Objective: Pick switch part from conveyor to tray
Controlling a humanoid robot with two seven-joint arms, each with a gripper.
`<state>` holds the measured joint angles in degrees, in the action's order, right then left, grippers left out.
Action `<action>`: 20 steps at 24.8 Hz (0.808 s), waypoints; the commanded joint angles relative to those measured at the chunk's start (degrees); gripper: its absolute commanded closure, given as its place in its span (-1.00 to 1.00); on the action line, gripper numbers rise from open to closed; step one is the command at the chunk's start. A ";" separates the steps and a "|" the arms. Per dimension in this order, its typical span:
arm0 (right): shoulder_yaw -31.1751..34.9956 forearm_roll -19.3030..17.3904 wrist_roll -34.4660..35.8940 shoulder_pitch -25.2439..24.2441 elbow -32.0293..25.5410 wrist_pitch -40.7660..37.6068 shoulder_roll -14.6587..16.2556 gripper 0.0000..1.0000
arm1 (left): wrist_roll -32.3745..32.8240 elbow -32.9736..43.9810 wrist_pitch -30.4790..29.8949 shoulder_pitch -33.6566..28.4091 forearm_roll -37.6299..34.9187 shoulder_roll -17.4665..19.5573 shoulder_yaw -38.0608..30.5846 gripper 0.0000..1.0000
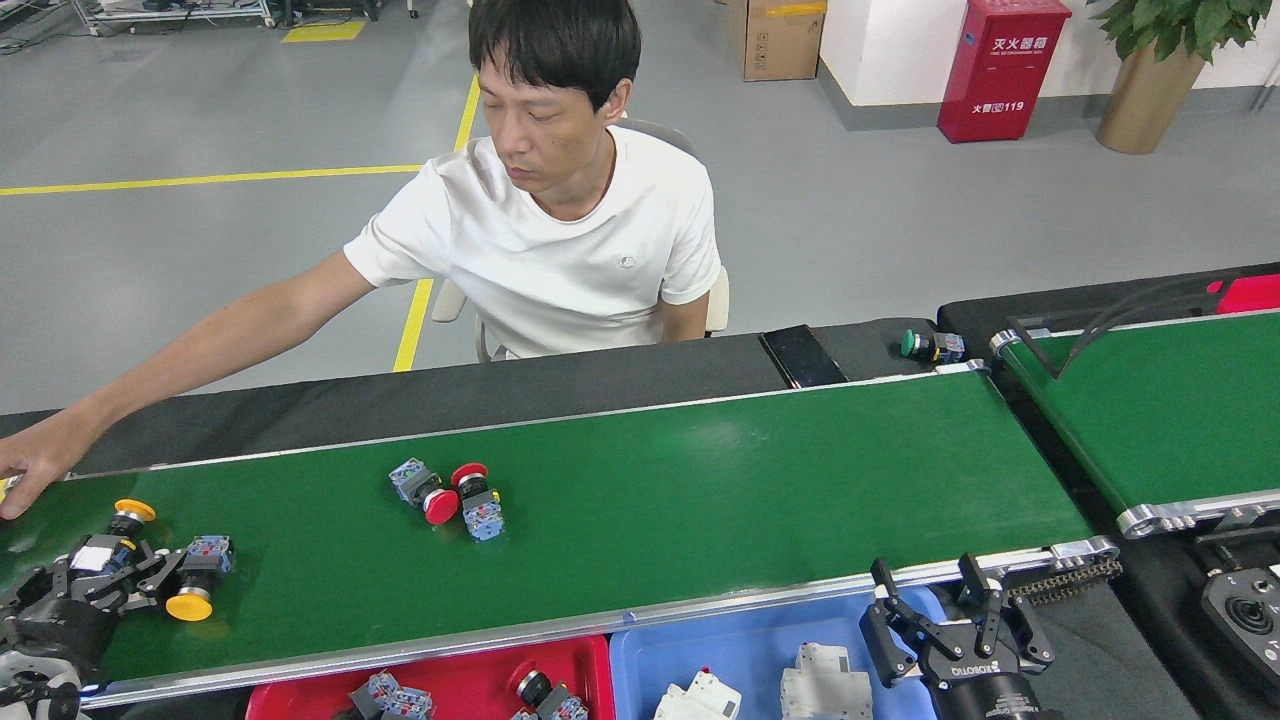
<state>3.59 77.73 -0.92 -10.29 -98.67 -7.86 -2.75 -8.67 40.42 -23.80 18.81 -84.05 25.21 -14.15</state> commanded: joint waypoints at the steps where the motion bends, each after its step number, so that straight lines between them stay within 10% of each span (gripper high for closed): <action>1: 0.80 -0.21 0.13 0.18 -0.65 0.30 0.29 -0.87 | -0.21 8.36 -0.37 -4.48 0.73 -0.51 -0.44 0.91; 12: 5.11 -3.46 0.13 -0.96 -0.65 0.12 1.96 -0.87 | 0.32 57.58 -0.72 -35.24 1.09 -13.43 -0.88 0.86; 18: 6.16 -4.16 0.22 -1.84 -0.65 0.04 2.58 -0.87 | -0.21 61.53 -0.90 -40.78 -4.62 -13.26 6.59 0.81; 20: 6.16 -4.25 0.22 -1.84 -0.65 -0.05 2.67 -0.87 | -0.21 61.53 -0.99 -40.96 -5.86 -13.17 6.68 0.47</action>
<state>9.45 73.61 -1.28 -12.34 -98.64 -7.49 -0.54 -8.25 101.15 -24.62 -22.16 -89.53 11.44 -7.46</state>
